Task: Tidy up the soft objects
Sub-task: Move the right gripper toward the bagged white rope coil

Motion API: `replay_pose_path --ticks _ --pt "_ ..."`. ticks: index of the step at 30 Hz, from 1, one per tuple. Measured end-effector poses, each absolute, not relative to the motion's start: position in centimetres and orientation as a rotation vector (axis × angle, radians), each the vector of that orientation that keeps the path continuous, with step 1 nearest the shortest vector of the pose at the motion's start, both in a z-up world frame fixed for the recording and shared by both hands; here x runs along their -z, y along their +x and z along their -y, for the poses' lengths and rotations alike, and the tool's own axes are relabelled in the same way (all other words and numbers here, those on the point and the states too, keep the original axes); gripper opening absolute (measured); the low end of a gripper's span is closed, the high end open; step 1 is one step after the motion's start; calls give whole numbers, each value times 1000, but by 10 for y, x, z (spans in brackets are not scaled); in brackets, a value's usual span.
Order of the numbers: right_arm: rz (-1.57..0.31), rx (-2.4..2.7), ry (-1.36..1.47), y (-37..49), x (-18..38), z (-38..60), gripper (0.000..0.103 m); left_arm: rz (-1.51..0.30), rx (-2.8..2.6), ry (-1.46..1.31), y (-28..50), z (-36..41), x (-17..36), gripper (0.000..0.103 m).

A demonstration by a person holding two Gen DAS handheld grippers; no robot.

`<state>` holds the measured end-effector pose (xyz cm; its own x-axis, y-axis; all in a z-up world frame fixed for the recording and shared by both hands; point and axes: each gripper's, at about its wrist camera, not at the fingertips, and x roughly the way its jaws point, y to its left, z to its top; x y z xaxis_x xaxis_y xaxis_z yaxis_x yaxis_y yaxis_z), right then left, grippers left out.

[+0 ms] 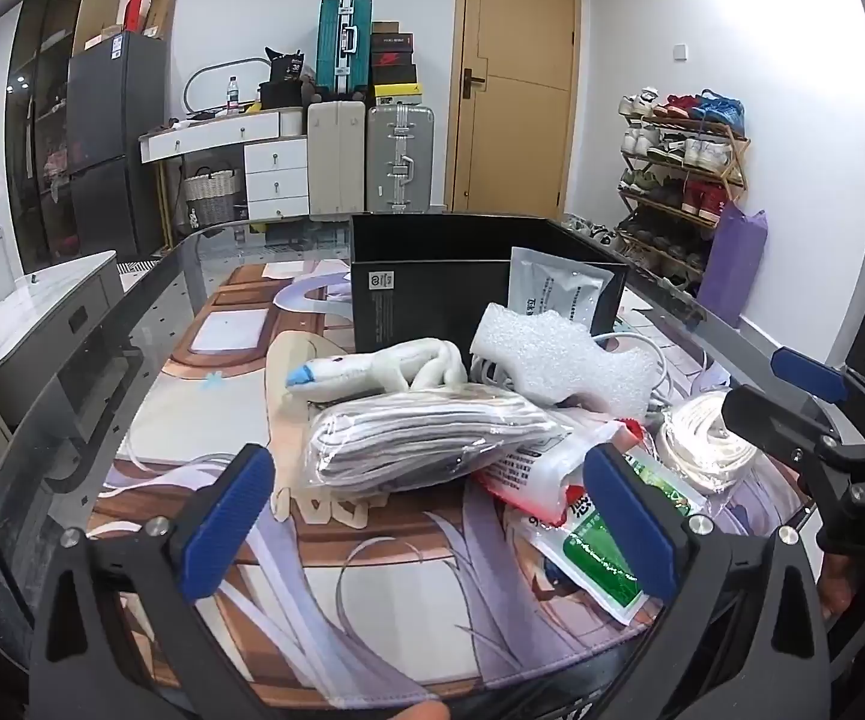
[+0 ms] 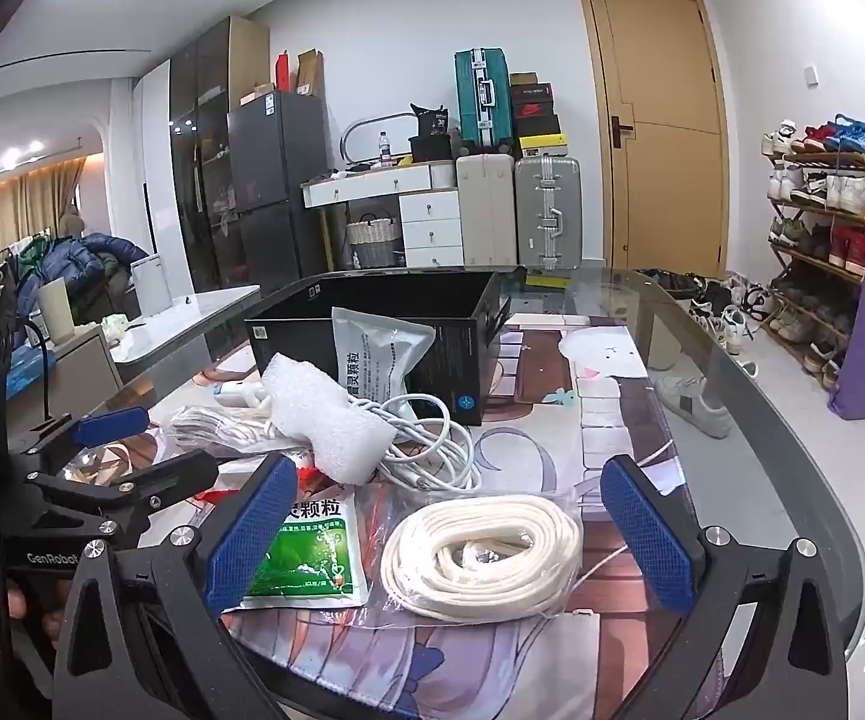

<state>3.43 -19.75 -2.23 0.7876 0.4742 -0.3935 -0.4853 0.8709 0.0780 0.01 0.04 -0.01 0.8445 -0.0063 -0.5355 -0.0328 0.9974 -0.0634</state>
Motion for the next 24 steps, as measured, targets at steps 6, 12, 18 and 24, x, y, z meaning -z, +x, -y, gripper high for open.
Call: replay_pose_path --ticks 6,12,18,24 --pt "-424 -503 -33 36 23 199 103 -562 -19 -76 2 -6 2 103" --pt "-400 -504 -47 29 22 199 103 -559 -29 -71 -1 -8 -1 103" --pt "-411 -503 -52 32 22 195 103 -552 -28 -75 -2 -10 -1 103" --pt "-420 -504 -56 33 21 196 103 -546 -41 -69 -4 -13 -3 103"
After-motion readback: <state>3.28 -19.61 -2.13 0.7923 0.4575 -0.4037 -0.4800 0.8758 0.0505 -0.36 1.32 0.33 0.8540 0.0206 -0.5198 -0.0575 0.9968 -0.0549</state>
